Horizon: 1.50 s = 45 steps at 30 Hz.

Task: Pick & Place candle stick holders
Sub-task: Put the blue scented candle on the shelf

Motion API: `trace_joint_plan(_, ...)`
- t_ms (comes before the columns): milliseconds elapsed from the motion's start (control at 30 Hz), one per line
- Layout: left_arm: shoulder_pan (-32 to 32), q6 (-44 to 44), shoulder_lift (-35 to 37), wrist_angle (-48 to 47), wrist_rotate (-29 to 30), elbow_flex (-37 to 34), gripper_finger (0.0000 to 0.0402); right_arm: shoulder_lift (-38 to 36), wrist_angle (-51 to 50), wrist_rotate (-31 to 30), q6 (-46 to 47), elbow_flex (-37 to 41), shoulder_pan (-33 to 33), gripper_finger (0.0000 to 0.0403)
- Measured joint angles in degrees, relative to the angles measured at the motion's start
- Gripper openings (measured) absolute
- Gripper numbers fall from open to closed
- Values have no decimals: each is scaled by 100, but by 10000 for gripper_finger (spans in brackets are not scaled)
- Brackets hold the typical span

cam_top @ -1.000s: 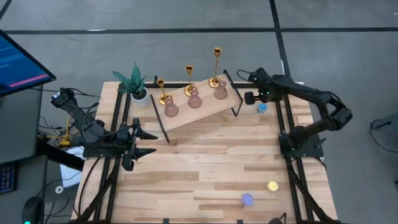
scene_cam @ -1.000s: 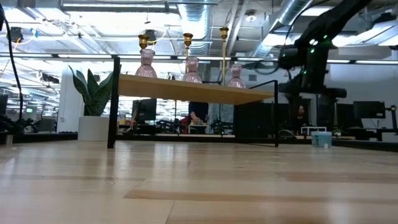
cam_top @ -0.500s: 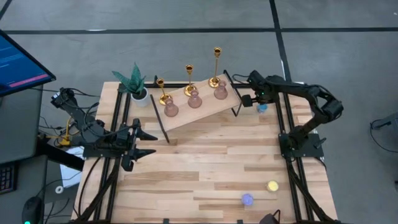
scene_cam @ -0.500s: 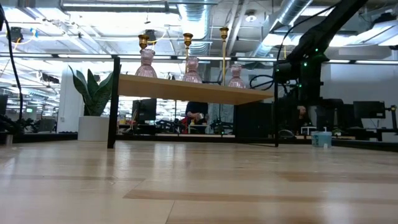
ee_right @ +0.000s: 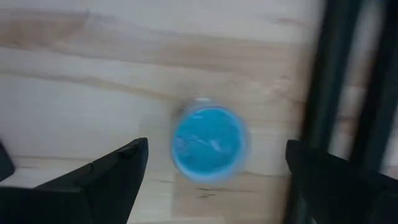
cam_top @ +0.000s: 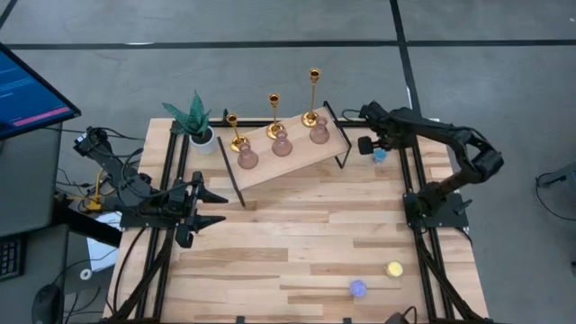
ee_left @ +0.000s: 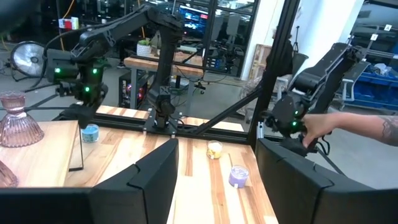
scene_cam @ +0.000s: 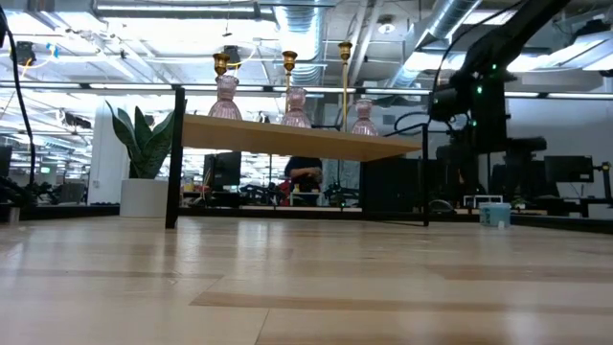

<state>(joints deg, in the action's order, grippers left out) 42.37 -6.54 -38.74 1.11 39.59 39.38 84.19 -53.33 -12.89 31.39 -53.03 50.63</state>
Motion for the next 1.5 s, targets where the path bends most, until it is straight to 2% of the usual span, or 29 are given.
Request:
trace_joint_plan(233,-2,-104,0,0,-2,0,214,315,780,525,-98,381,15,370)
trace_joint_plan(600,-2,-106,0,1,-2,0,214,356,889,556,-195,576,85,366)
trace_joint_plan(900,0,-150,0,1,-2,0,214,707,1034,708,-283,578,43,317)
trace_joint_plan(1500,0,-150,0,6,-2,0,214,703,1078,667,-336,576,12,247)
